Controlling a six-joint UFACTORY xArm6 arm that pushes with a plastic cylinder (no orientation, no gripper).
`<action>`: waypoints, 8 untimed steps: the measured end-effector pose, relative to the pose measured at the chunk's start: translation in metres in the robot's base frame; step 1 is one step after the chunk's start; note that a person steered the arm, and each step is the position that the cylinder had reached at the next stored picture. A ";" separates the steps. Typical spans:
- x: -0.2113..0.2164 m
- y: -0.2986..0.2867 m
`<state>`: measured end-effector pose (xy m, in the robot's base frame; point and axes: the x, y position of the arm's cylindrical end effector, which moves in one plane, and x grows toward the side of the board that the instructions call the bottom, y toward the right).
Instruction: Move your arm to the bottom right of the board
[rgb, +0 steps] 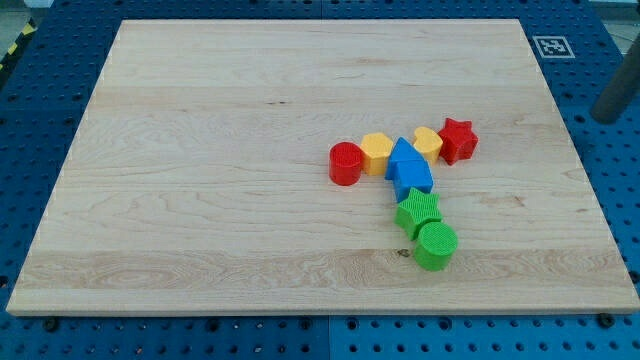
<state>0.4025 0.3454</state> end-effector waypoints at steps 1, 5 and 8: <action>0.005 0.000; 0.040 0.000; 0.098 -0.010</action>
<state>0.5004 0.3358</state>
